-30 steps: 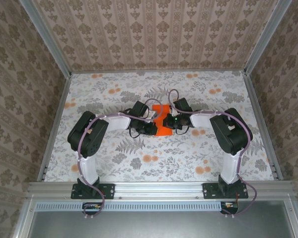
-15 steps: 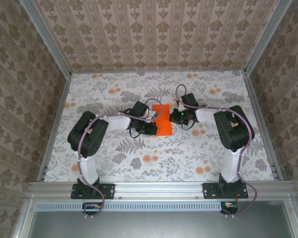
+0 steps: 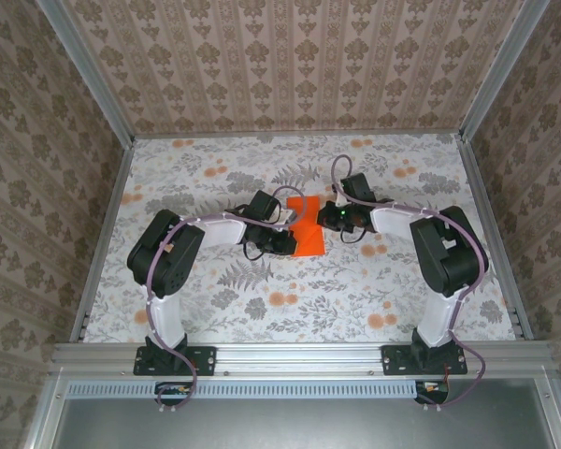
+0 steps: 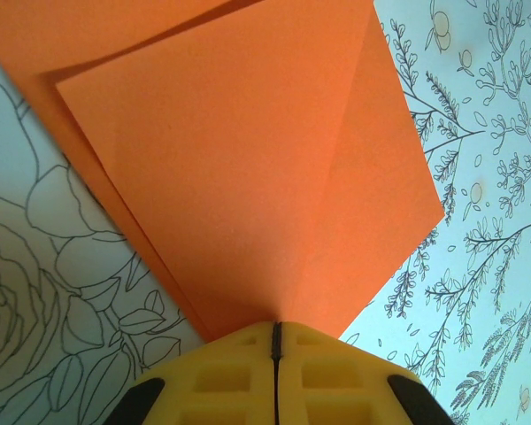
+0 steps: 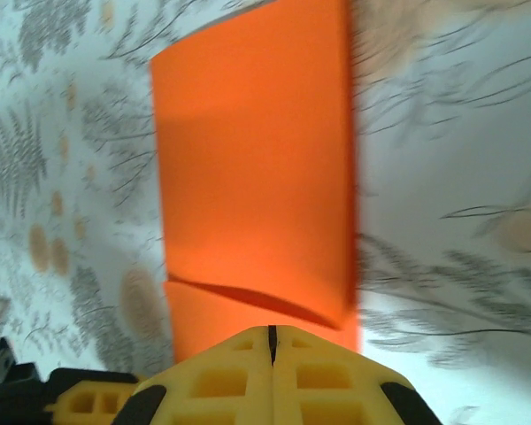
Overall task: Fold a paper plane with a square sheet of paper (fold left side to right side)
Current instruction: Fold the triangle a second time at the center of the table.
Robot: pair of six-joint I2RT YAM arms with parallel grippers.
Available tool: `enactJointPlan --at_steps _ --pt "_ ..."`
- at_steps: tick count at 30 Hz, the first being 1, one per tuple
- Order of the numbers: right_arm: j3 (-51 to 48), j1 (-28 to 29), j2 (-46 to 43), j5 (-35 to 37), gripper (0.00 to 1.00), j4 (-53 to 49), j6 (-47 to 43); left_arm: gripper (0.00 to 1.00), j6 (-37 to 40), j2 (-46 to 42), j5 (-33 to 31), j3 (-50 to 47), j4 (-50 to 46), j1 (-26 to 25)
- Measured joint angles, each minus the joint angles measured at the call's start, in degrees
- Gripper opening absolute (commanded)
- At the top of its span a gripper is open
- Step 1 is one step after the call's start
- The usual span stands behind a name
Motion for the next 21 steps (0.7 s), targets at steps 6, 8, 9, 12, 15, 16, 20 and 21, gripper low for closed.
enactJointPlan --at_steps 6,8,9,12,15,16,20,21 --pt "0.00 2.32 2.91 -1.31 0.00 1.79 2.03 0.07 0.00 0.00 0.02 0.13 -0.13 0.00" --pt "0.00 2.27 4.37 -1.31 0.00 1.79 2.47 0.07 0.00 0.00 0.00 0.46 -0.61 -0.02" --pt "0.00 2.25 4.96 -1.44 0.00 1.88 2.78 0.07 0.00 0.00 -0.07 0.63 -0.94 -0.07" --pt "0.04 2.12 5.16 -1.70 0.00 2.05 3.10 0.07 -0.02 0.00 -0.35 1.25 -1.99 -0.33" --pt "0.04 2.12 5.16 -1.68 0.00 2.08 3.21 0.07 0.00 0.00 -0.33 1.99 -3.58 -0.42" --pt "0.04 2.12 5.16 -1.68 0.00 2.08 3.21 0.07 -0.02 0.00 -0.28 2.32 -4.17 -0.44" --pt "0.02 2.12 5.16 -1.68 0.00 2.10 3.21 0.07 0.00 0.35 0.00 4.20 -5.55 -0.44" --pt "0.02 2.12 5.18 -1.68 0.00 2.10 3.21 0.07 0.00 0.66 0.20 4.87 -5.70 -0.44"
